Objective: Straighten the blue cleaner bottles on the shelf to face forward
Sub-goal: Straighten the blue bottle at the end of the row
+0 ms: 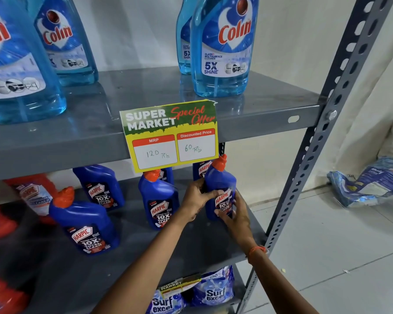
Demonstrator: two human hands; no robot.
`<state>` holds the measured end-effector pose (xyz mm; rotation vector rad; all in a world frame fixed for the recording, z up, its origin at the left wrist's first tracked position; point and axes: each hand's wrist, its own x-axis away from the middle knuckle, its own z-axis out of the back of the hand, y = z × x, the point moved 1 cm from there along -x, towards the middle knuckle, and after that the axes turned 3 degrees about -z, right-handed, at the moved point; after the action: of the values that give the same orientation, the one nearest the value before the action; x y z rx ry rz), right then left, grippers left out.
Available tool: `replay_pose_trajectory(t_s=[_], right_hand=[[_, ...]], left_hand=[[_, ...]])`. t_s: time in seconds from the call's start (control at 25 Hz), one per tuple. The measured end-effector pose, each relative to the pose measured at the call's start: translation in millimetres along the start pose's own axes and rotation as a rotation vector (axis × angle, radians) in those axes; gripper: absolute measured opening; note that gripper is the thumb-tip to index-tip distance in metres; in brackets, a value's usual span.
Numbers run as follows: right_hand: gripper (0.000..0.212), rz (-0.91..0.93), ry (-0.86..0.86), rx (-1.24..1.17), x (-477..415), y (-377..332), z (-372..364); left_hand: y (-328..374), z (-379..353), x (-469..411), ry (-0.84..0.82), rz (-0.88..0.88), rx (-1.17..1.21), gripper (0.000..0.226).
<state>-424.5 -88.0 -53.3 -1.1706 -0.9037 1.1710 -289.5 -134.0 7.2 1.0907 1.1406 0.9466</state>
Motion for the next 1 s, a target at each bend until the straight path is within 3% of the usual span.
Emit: replay_pose_trajectory(t_s=[0.2, 0.36, 0.48, 0.68, 0.84, 1.0], right_hand=[[0.066, 0.004, -0.032, 0.028, 1, 0, 3], [0.055, -0.020, 0.061, 0.114, -1, -2, 13], [0.047, 0.001, 0.011, 0.061, -6, -9, 16], [0.038, -0.018, -0.073, 0.016, -11, -15, 16], [0.035, -0.016, -0.060, 0.032, 4, -15, 24], [0.036, -0.020, -0.038, 0.012, 35, -12, 34]], left_hand=[[-4, -2, 6, -0.050, 0.004, -0.016, 0.034], [-26, 1, 26, -0.117, 0.023, -0.012, 0.060], [-39, -1, 35, -0.033, 0.081, 0.038, 0.047], [-30, -2, 39, 0.021, 0.035, -0.028, 0.024], [-27, -11, 51, 0.064, 0.079, -0.211, 0.028], [-21, -26, 82, 0.055, 0.111, -0.197, 0.033]])
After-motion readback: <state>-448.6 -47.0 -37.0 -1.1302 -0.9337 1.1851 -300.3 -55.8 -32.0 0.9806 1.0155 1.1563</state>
